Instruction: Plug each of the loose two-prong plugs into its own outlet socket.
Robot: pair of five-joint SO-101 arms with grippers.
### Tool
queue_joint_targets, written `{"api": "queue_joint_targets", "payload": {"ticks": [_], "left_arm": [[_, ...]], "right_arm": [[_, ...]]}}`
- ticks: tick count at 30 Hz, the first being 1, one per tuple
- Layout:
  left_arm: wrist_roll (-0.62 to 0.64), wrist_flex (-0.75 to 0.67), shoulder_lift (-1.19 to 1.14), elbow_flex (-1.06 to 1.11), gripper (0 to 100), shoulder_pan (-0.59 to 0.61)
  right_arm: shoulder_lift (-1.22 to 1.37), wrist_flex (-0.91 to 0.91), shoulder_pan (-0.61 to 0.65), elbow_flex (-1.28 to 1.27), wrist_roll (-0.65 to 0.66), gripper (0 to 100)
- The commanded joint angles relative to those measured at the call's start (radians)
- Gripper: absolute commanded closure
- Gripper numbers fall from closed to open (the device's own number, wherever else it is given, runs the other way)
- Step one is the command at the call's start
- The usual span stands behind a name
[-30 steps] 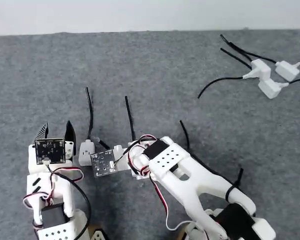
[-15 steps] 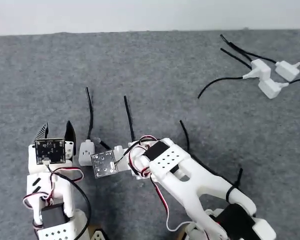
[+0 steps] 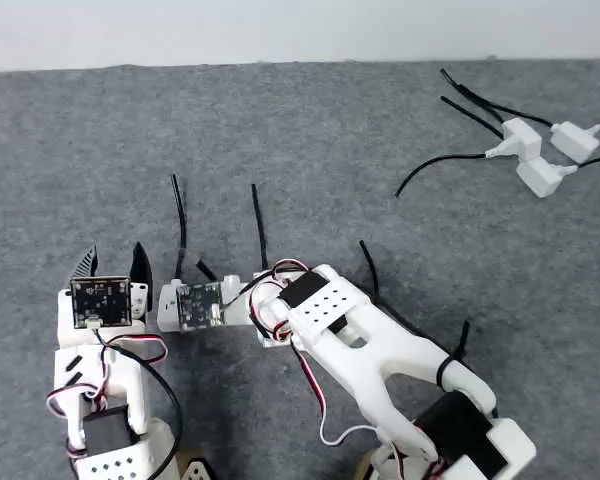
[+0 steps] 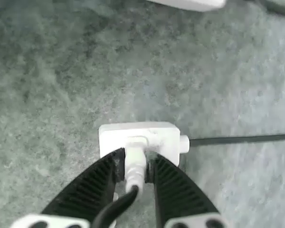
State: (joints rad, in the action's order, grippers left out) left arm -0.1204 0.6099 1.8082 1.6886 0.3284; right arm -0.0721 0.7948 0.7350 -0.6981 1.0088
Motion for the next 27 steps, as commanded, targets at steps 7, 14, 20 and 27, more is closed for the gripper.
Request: {"api": "queue_joint_targets", "payload": {"ticks": [7,14,20,27], "left_arm": [[-0.009,-0.029,0.012,-0.008,80,0.0],[-0.009,-0.023,0.012,-0.008,80,0.0],[-0.009,-0.023,0.012,-0.008,80,0.0],[-0.009,-0.021,0.012,-0.007,80,0.002]], "right_arm": [[-0.038,0.122,-0.021,0.055,-0.348,77.0],[-0.035,0.127,-0.019,0.026,-0.442,69.9],[-0.033,0.047,-0.024,0.02,-0.488,71.8],[-0.033,-0.054,-0.067,0.051,-0.497,72.1]]}}
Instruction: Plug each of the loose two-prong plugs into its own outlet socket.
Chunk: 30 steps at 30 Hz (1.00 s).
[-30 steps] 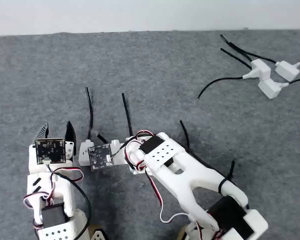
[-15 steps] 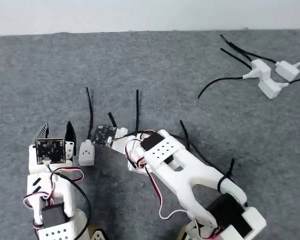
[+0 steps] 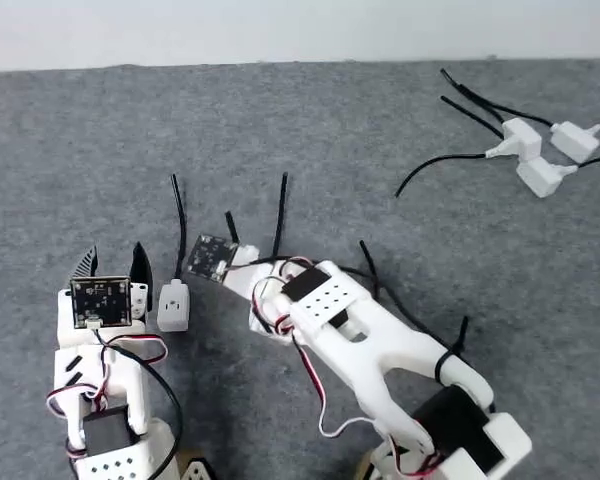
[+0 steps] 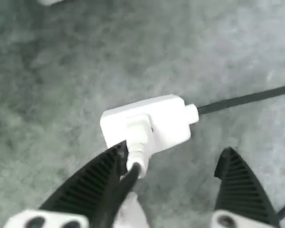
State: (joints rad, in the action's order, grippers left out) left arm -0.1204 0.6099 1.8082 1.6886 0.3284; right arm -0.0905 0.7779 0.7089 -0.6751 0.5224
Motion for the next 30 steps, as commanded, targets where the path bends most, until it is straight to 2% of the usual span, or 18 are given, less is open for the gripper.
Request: {"api": "queue_joint_targets", "payload": {"ticks": [1,11,19,23,28,30], "left_arm": [[-0.009,-0.021,0.012,-0.007,80,0.002],[-0.009,-0.021,0.012,-0.007,80,0.0],[-0.009,-0.021,0.012,-0.007,80,-0.002],[-0.009,-0.021,0.012,-0.007,80,0.0],[-0.009,-0.021,0.012,-0.007,80,0.0],[-0.009,-0.023,0.012,-0.007,80,0.0]], "right_arm": [[-0.013,-0.036,-0.056,0.051,-0.011,72.1],[0.278,-0.035,-0.206,0.37,-0.017,72.1],[0.49,-0.035,-0.153,0.572,-0.023,72.1],[0.607,-0.033,-0.153,0.729,-0.114,72.1],[0.766,0.094,-0.147,0.987,-0.129,72.1],[0.84,0.137,-0.142,1.105,-0.18,72.1]]}}
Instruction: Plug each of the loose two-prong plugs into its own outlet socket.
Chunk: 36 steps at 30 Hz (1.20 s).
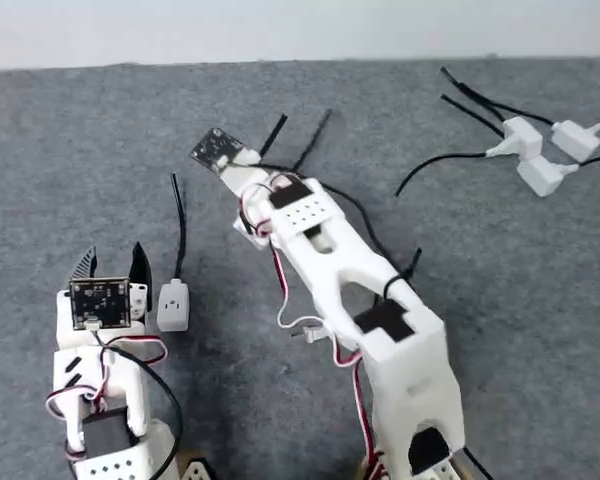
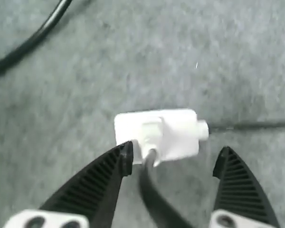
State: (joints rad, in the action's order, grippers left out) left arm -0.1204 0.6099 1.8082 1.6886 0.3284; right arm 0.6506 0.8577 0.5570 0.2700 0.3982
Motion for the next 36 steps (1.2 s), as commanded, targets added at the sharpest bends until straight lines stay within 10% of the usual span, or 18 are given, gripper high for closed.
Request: {"api": "queue_joint_targets", "payload": {"ticks": [1,25,36], "left_arm": [[-0.009,-0.023,0.012,-0.007,80,0.0],[-0.009,-0.021,0.012,-0.007,80,0.0],[-0.009,-0.012,0.012,-0.007,80,0.0]], "right_arm": [[0.134,0.076,0.016,0.221,-0.092,72.1],[0.417,0.931,0.159,1.352,-0.172,71.9],[0.389,0.946,0.182,1.339,-0.178,72.0]]}}
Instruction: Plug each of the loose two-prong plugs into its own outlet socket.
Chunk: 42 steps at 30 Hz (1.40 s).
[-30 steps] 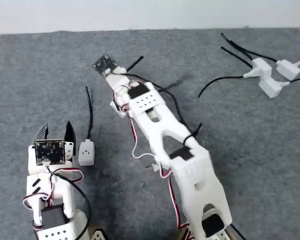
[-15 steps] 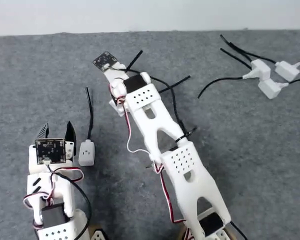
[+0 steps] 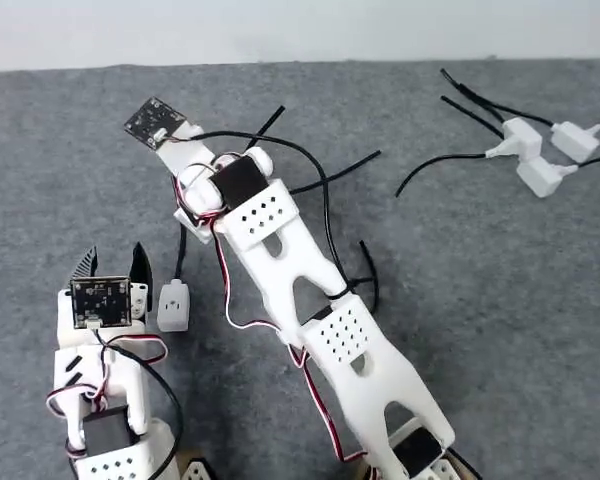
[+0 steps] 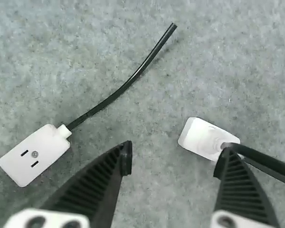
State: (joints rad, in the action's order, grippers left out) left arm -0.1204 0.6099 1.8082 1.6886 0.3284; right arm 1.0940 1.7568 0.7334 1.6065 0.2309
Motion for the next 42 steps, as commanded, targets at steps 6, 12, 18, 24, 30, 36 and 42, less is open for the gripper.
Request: {"api": "queue_joint_targets", "payload": {"ticks": [6,12,18,24,30,36,42], "left_arm": [[-0.009,-0.014,0.012,-0.007,80,0.0],[-0.009,-0.015,0.012,-0.007,80,-0.002],[-0.009,-0.015,0.012,-0.007,80,-0.002],[-0.009,-0.014,0.012,-0.007,80,-0.002],[-0.009,-0.014,0.012,-0.007,80,-0.003],[-0.009,-0.014,0.012,-0.007,80,-0.003],[-0.011,-0.014,0.012,-0.007,80,-0.006]], "right_arm": [[-0.262,0.047,-0.036,-0.143,-0.009,72.1],[-0.621,0.045,-0.081,-0.47,-0.005,72.1],[-0.915,0.031,-0.091,-1.039,0.015,72.1],[-1.059,-0.139,-0.151,-1.551,0.216,72.1],[-1.113,-0.311,-0.186,-1.912,0.493,72.1],[-1.141,-0.415,-0.134,-2.078,0.512,72.1],[-1.145,-0.426,-0.025,-2.15,0.479,72.1]]}}
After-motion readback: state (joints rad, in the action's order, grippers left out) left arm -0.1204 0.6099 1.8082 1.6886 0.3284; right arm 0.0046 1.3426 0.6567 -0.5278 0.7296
